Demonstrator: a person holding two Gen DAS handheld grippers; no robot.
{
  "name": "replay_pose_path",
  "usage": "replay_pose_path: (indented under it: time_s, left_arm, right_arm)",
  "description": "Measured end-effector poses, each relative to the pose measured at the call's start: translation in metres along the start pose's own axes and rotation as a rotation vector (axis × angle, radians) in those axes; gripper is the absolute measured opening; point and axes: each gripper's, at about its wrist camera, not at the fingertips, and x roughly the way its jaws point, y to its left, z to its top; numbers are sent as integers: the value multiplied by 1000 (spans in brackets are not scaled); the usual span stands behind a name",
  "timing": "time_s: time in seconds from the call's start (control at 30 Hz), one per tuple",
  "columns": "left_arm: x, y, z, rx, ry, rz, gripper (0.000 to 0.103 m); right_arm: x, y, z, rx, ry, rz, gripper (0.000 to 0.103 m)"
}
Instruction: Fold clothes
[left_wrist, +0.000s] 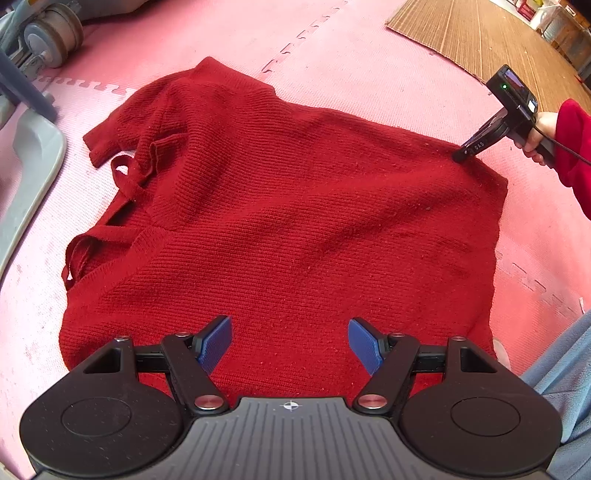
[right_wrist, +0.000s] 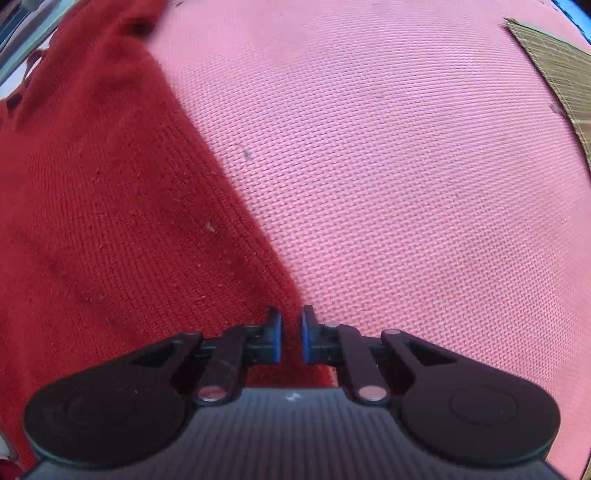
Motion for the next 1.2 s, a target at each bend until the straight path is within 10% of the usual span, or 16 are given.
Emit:
replay_pose_path:
  time_s: [0.33, 0.47, 0.77, 0.87, 1.2]
  left_arm:
    - [2, 5, -2, 10, -6, -35, 72]
    - [5, 12, -7, 14, -2, -65, 72]
    - [-11, 30, -17, -10, -66, -132, 72]
    - [-16, 31, -20, 26, -97, -179, 72]
    - [-45, -2, -31, 171, -196, -292, 72]
  right_arm:
    - [0, 22, -34, 40, -26, -93, 12]
    - [-22, 33, -48, 71, -17, -134, 34]
    - [-112, 186, -128, -18, 15, -285, 46]
    - [-113, 223, -48, -5, 23, -277, 48]
    - [-101, 275, -41, 3, 141, -199, 54]
